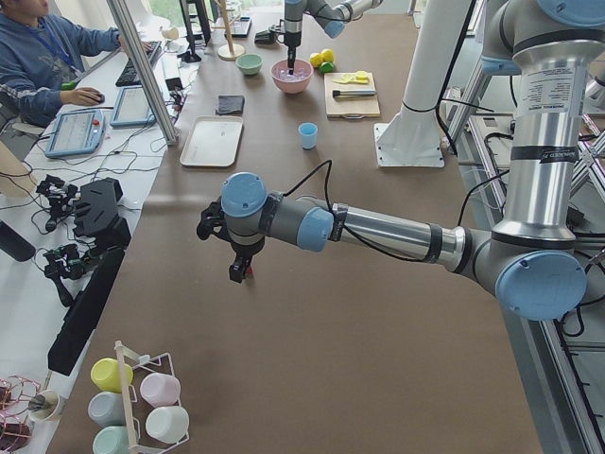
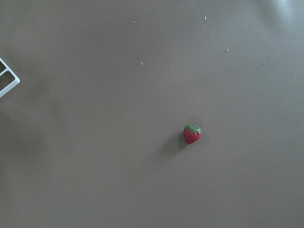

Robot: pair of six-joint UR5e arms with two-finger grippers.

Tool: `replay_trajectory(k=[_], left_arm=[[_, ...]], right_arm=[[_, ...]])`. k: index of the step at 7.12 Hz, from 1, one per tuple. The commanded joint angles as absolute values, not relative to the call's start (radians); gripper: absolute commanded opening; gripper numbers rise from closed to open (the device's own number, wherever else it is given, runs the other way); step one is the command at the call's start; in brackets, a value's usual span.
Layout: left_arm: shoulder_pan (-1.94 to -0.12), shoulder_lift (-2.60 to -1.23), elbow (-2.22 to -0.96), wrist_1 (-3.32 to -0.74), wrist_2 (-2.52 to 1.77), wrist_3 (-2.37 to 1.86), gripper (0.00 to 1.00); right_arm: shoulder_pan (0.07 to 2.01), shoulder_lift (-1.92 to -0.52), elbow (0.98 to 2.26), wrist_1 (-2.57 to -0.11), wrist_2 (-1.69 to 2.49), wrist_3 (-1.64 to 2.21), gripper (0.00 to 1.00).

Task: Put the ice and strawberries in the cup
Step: 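Carry the ice cube with the right gripper over the blue cup and release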

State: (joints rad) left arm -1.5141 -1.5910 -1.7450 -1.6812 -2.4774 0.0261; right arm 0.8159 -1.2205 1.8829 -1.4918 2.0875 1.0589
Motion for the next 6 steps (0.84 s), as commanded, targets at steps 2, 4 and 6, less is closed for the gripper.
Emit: replay_trajectory(k=[2,4,6], left_arm=[[-1.514,-1.589,-1.744,-1.681,-2.477,0.026,0.98],[-1.514,-1.586,-1.737,-1.681,-2.477,0.026,0.98],[-1.514,-1.585,-1.729,-1.681,-2.477,0.026,0.98]], right_arm=[[0.657,-0.998,1.861,-1.629,1.937,1.285,0.00],[0.508,-0.887,1.841,-1.699,1.757,1.317,0.00],[0.437,-0.749,1.708,-1.721,1.697,1.457,0.00]])
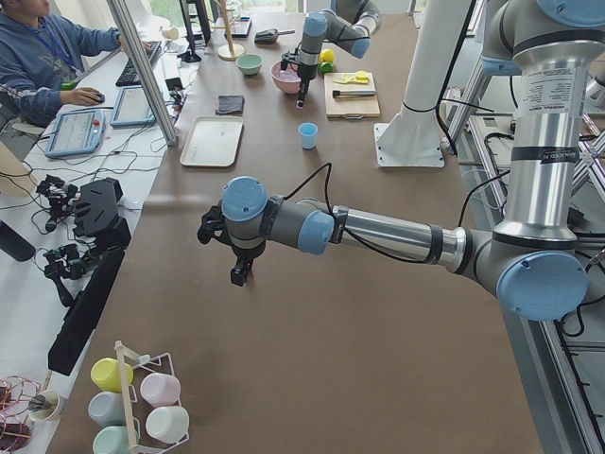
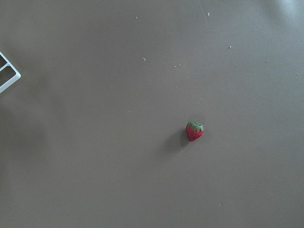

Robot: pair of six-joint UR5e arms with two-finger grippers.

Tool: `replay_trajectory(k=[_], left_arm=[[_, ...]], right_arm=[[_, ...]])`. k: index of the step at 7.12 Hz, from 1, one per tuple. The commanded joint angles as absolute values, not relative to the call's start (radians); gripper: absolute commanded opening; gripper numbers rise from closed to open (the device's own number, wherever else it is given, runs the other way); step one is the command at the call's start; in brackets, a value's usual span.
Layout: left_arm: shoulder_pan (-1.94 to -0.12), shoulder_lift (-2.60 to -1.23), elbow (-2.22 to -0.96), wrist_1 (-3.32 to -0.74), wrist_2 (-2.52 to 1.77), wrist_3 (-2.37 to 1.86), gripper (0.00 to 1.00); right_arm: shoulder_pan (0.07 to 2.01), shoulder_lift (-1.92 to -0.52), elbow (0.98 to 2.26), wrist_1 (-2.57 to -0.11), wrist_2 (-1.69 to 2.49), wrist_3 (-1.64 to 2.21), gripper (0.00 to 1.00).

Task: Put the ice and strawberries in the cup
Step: 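Carry the ice cube with the right gripper over the blue cup and release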

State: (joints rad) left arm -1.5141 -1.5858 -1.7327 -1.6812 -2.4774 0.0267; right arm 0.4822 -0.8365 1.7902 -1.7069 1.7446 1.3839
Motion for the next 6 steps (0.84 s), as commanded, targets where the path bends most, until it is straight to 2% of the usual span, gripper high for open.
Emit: replay_trajectory(k=[1,2,3,4,6], left_arm=[[-1.514,-1.585,-1.721,-1.681,-2.477,0.028,0.98],[-1.514,-1.585,-1.720,-1.681,-2.477,0.028,0.98],[-1.514,-1.585,-1.720,-1.681,-2.477,0.028,0.98],[-1.514,-1.585,-1.720,-1.681,-2.477,0.028,0.98],[-1.514,-1.585,-1.720,-1.681,-2.477,0.028,0.98]], right_arm=[[0.430,-0.741,1.704,-1.721,1.695,1.459,0.00],[0.416,-0.744,1.704,-1.720,1.695,1.459,0.00],[0.416,-0.742,1.707,-1.717,1.695,1.459,0.38],[0.416,-0.753,1.710,-1.718,1.692,1.457,0.99],[0.426,-0.755,1.770,-1.784,1.664,1.445,1.00]])
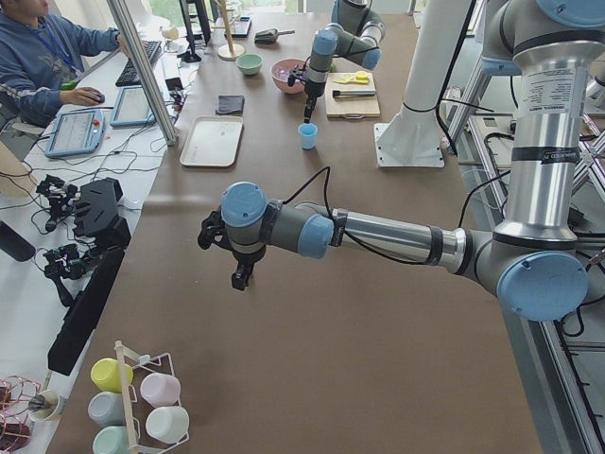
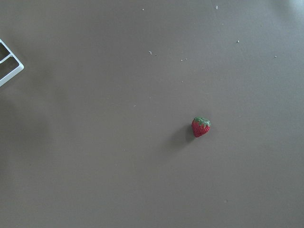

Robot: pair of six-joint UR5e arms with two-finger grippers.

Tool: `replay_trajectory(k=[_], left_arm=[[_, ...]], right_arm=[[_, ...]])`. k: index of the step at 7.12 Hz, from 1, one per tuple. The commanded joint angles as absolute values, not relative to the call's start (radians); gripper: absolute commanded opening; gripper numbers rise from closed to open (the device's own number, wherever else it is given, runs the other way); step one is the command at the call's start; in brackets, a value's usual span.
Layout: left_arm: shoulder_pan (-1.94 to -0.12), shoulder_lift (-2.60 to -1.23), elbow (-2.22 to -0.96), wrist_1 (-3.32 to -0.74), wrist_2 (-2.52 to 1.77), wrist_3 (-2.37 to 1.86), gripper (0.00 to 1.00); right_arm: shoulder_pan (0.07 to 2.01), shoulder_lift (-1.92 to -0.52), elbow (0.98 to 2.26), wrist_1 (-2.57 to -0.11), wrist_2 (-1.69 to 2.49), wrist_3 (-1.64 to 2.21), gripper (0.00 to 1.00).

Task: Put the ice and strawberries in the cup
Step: 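Carry the ice cube with the right gripper over the blue cup and release, then move the right gripper back over the pink bowl of ice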

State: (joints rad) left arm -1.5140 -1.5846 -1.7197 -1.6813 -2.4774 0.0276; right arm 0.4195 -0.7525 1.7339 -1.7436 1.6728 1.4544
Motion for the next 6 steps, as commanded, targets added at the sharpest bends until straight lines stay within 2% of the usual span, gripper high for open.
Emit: replay_trajectory(k=[1,3,6], left_arm=[[-1.514,-1.585,-1.721,-1.681,-2.477,0.028,0.98],[-1.514,-1.585,-1.723,-1.681,-2.477,0.028,0.98],[-1.514,-1.585,-1.729,-1.683,-2.479,0.029,0.98]], right_arm=[[0.478,-0.799,1.825,-1.801,1.695,1.399,1.00],[0.665,-0.941,1.884,-1.780,1.881,1.155,1.00],[0.840,-1.223,1.885,-1.493,2.012,0.881,1.00]])
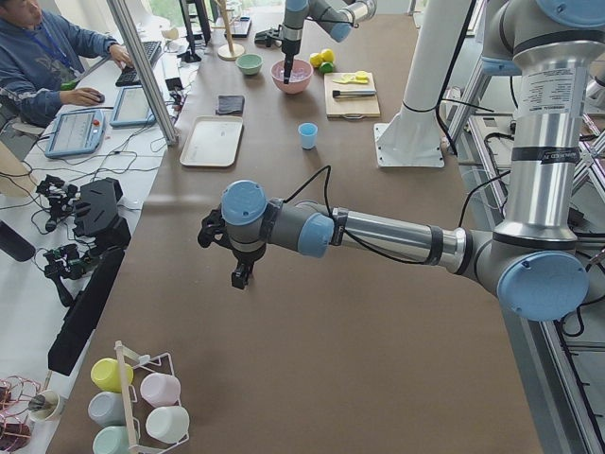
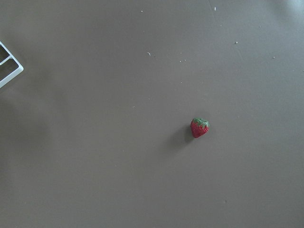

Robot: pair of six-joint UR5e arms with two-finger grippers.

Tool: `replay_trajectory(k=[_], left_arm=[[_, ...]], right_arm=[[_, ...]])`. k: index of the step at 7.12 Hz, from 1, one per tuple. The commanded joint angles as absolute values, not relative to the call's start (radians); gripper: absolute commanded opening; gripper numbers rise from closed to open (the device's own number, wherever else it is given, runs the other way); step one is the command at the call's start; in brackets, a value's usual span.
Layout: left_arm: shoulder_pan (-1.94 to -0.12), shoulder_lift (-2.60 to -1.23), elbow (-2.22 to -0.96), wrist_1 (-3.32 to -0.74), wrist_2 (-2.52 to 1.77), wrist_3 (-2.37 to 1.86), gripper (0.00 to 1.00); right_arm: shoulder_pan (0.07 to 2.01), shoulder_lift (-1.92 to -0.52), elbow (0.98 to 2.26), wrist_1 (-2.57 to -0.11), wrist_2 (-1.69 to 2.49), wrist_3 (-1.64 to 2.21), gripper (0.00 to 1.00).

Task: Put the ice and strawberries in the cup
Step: 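Move the right gripper back over the pink bowl of ice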

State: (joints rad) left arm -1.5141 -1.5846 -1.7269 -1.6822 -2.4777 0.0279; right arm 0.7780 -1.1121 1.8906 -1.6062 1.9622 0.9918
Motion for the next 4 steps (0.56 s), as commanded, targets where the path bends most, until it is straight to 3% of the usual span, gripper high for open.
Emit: replay_trajectory(k=[1,2,4], left_arm=[[-1.514,-1.585,-1.729,-1.693,-2.477,0.028,0.98],[-1.514,-1.583,-1.724,-1.703,-2.477,0.028,0.98],[-1.514,-1.582,-1.729,-1.703,-2.477,0.028,0.98]], right_arm=[[0.862,-1.264,1.873,-1.456,2.016,0.871,1.00],[0.886,-1.284,1.847,-1.430,2.040,0.868,0.99],[0.907,-1.313,1.784,-1.332,2.051,0.868,0.86]])
